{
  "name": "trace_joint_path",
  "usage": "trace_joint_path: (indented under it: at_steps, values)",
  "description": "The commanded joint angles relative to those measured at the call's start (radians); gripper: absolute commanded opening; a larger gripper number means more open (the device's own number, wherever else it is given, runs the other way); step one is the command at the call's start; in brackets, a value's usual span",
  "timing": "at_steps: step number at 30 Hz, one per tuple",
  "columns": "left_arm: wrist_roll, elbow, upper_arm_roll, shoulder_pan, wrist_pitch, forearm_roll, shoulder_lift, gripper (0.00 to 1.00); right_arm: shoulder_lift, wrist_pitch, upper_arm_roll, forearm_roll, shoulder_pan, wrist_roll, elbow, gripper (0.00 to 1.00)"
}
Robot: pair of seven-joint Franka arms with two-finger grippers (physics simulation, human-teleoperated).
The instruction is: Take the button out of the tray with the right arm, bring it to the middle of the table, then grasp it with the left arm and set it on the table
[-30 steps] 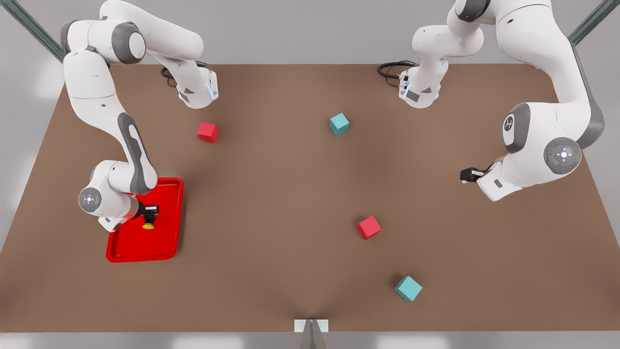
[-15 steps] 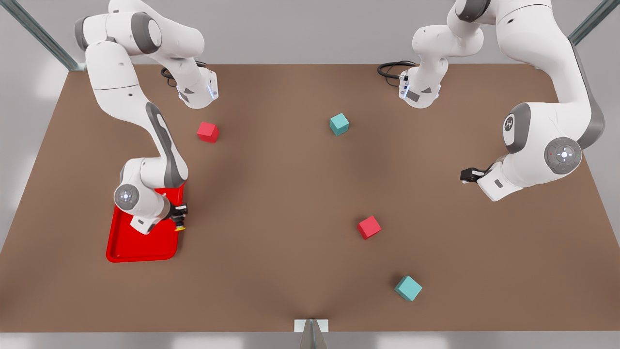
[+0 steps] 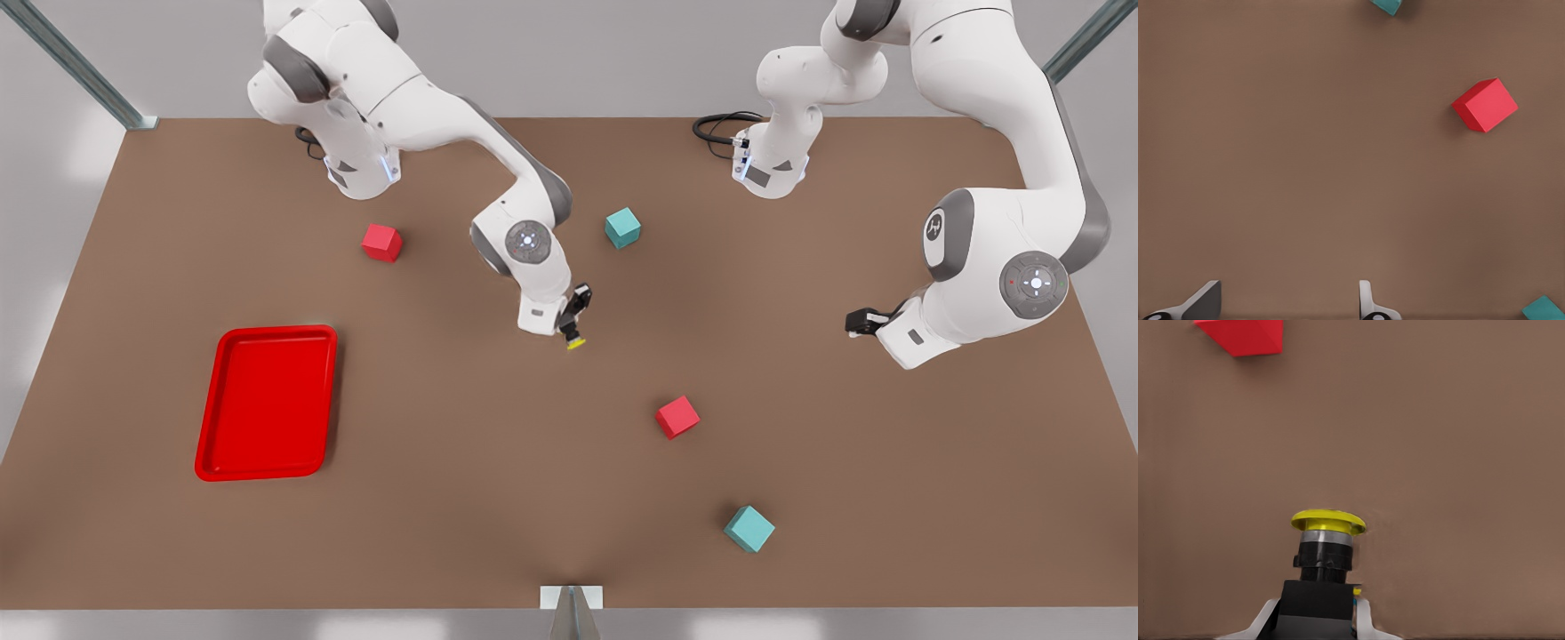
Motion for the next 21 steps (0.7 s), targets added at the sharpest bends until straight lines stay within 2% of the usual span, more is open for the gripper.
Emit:
trace_joint_path:
  at_steps: [1, 3, 9, 14, 15, 17, 20, 21]
  values:
    - [0.001, 0.0, 0.0, 0.0, 0.001, 0.001, -0.001, 1.0, 0.038, -0.001, -0.003, 0.077, 0.058, 0.661, 0.051, 0.45]
    - [0.001, 0.0, 0.0, 0.0, 0.002, 0.001, -0.001, 1.0, 0.127, 0.014, -0.059, 0.077, 0.136, 0.716, 0.157, 0.45]
    - [0.001, 0.0, 0.001, 0.0, 0.013, 0.002, 0.008, 1.0, 0.245, 0.167, -0.061, 0.078, 0.211, 0.721, 0.159, 0.46]
    - [0.001, 0.0, 0.001, 0.0, 0.013, 0.002, 0.008, 1.0, 0.287, 0.192, -0.062, 0.075, 0.231, 0.716, 0.157, 0.48]
    - [0.001, 0.0, 0.001, 0.0, 0.013, 0.001, 0.008, 1.0, 0.288, 0.193, -0.062, 0.075, 0.237, 0.716, 0.157, 0.53]
    - [0.001, 0.0, 0.001, 0.0, 0.013, 0.002, 0.008, 1.0, 0.287, 0.192, -0.062, 0.075, 0.239, 0.716, 0.157, 0.86]
    - [0.001, 0.0, 0.001, 0.0, 0.013, 0.002, 0.008, 1.0, 0.275, 0.184, -0.062, 0.078, 0.244, 0.718, 0.15, 1.0]
    - [0.001, 0.0, 0.001, 0.0, 0.013, 0.002, 0.008, 1.0, 0.255, 0.137, -0.062, 0.08, 0.238, 0.713, 0.151, 1.0]
